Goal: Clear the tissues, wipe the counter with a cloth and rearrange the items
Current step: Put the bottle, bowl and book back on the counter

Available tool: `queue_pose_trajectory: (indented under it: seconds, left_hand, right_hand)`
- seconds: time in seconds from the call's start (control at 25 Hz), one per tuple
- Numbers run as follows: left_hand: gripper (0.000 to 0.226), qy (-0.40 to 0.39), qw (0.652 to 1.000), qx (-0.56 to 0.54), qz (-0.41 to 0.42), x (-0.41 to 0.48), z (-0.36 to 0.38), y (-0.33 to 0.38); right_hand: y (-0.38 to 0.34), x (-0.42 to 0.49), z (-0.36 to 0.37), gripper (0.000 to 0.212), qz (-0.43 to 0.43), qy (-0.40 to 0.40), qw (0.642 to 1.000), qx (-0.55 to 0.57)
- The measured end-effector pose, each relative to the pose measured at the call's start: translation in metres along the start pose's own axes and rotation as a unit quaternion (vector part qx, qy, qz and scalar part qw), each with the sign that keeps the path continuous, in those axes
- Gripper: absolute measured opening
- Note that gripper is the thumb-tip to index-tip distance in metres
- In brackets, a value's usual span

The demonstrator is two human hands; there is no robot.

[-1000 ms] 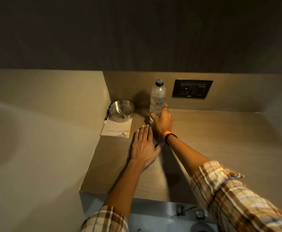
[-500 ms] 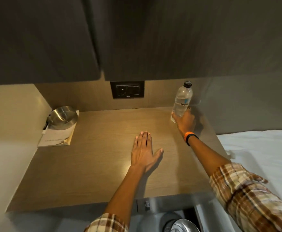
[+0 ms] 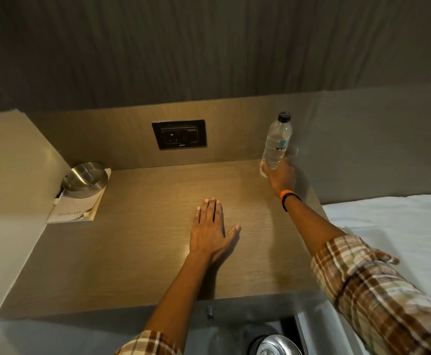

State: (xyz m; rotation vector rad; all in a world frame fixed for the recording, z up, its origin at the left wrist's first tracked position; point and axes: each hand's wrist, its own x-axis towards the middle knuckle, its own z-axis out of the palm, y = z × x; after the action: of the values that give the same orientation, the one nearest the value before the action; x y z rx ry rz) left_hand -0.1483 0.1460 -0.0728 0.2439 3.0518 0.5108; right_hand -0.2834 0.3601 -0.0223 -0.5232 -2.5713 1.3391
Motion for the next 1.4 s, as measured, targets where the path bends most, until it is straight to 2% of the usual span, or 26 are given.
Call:
queue_pose_trajectory:
  seconds: [0.08,0.16,0.24,0.32,0.36,0.44,0.6,0.84,0.92,1.04,1.2,1.4]
  left_hand:
    - [0.092,0.002,1.000,0.004,0.002,-0.004,-0.003,-0.006]
    - [0.091,0.020,1.000,0.011,0.001,-0.009,-0.006,-0.019]
    - [0.091,0.046,0.999,0.020,-0.007,-0.016,-0.011,-0.039]
    - [0.090,0.063,0.998,0.024,-0.016,-0.023,-0.019,-0.067]
    - [0.089,0.067,0.997,0.025,-0.023,-0.027,-0.025,-0.084]
    - [0.087,0.075,0.996,0.034,-0.039,-0.039,-0.039,-0.123]
    - [0.085,0.093,0.990,0.074,-0.076,-0.068,-0.067,-0.206]
    - [0.089,0.075,0.986,0.103,-0.103,-0.080,-0.088,-0.293]
    - [0.090,0.083,0.986,0.114,-0.091,-0.079,-0.089,-0.300]
    - [0.086,0.106,0.986,0.108,-0.074,-0.078,-0.088,-0.299]
    - [0.082,0.137,0.985,0.102,-0.031,-0.079,-0.090,-0.283]
    - [0.086,0.077,0.994,0.072,0.008,-0.051,-0.074,-0.232]
  right_hand:
    - [0.002,-0.010,0.002,0.061,0.012,0.007,0.999,0.034]
    - [0.001,-0.036,0.008,0.091,0.033,0.028,0.997,0.060]
    - [-0.002,-0.069,0.022,0.106,0.025,0.073,0.997,0.016]
    - [-0.007,-0.105,0.043,0.102,-0.028,0.099,0.994,-0.034]
    - [-0.014,-0.124,0.058,0.098,-0.064,0.087,0.992,-0.060]
    - [-0.037,-0.157,0.099,0.085,-0.139,0.027,0.985,-0.099]
    - [-0.115,-0.202,0.193,0.060,-0.208,-0.163,0.964,-0.013]
    - [-0.216,-0.220,0.317,0.049,-0.305,-0.277,0.907,-0.090]
    - [-0.227,-0.214,0.343,0.039,-0.308,-0.269,0.901,-0.144]
    - [-0.226,-0.207,0.354,0.025,-0.269,-0.233,0.923,-0.150]
    - [-0.207,-0.210,0.311,0.033,-0.214,-0.191,0.955,-0.079]
    - [-0.135,-0.182,0.220,0.043,-0.120,-0.087,0.984,-0.103]
